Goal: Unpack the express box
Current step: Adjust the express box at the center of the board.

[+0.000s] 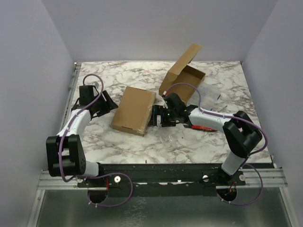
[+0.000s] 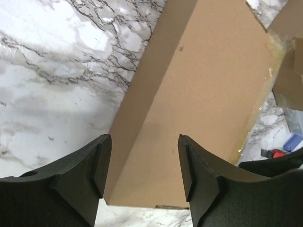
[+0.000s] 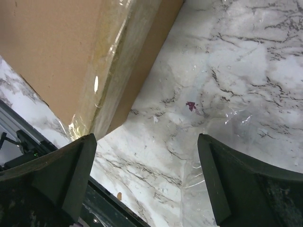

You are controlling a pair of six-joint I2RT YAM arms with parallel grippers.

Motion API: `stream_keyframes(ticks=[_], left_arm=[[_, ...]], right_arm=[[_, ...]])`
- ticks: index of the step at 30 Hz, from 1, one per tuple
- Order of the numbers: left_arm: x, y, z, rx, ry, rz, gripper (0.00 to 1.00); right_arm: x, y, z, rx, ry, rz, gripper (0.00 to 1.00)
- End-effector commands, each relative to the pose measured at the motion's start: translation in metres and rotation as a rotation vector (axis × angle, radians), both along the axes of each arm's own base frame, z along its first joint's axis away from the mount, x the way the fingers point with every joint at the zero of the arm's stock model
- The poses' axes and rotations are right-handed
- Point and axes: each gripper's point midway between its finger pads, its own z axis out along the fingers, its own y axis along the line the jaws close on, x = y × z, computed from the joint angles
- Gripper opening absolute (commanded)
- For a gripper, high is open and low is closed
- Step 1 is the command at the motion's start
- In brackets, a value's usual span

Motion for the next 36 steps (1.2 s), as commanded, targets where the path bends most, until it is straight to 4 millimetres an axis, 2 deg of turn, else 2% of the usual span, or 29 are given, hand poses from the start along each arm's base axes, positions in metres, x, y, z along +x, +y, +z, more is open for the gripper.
stream_keyframes(ticks=[1,5,9,11,12,14,18,20,21,23,26,28,31,34,36], left_arm=[[0.006,0.003,-0.024,0.027,0.067,-0.027,0.62],[-0.011,-0.010,-0.037,-0.050,0.101,-0.030,0.61],[-0.038,-0.032,-0.028,-0.148,0.094,-0.028,0.59],[-0.052,-0.042,-0.017,-0.185,0.068,-0.003,0.59],[-0.062,-0.053,-0.013,-0.204,0.057,-0.012,0.60],[-0.078,-0.062,-0.003,-0.251,0.031,0.011,0.60],[-0.099,-0.065,0.014,-0.322,-0.023,0.069,0.62],[-0.106,-0.062,0.012,-0.280,-0.011,0.061,0.62],[-0.105,-0.055,0.008,-0.225,0.003,0.078,0.62],[-0.097,-0.041,0.014,-0.133,-0.023,0.101,0.64],[-0.076,-0.031,0.032,-0.066,-0.089,0.119,0.70],[-0.060,-0.030,0.039,-0.032,-0.113,0.101,0.73],[-0.039,-0.040,0.035,-0.030,-0.094,0.023,0.74],[-0.023,-0.059,0.014,-0.092,-0.040,-0.061,0.72],[-0.020,-0.067,0.000,-0.120,-0.007,-0.100,0.71]], right_arm=[[0.016,0.003,0.020,0.005,-0.068,-0.015,0.99],[0.025,-0.012,0.033,-0.078,-0.151,-0.020,0.99],[0.031,-0.023,0.047,-0.107,-0.217,-0.014,1.00],[0.032,-0.017,0.049,-0.067,-0.229,0.020,1.00],[0.033,-0.010,0.046,-0.046,-0.227,0.043,1.00],[0.034,0.001,0.040,-0.034,-0.191,0.084,0.99],[0.032,0.014,0.034,0.008,-0.161,0.119,0.99],[0.030,0.017,0.036,0.024,-0.170,0.138,0.99],[0.030,0.015,0.037,0.014,-0.168,0.137,0.99],[0.034,0.007,0.040,-0.033,-0.174,0.109,0.99],[0.041,-0.016,0.053,-0.113,-0.221,0.021,0.99],[0.042,-0.024,0.064,-0.113,-0.260,-0.003,1.00],[0.040,-0.014,0.067,-0.047,-0.265,0.028,1.00],[0.041,0.004,0.050,-0.006,-0.242,0.090,0.99],[0.046,0.012,0.036,0.000,-0.232,0.103,0.98]])
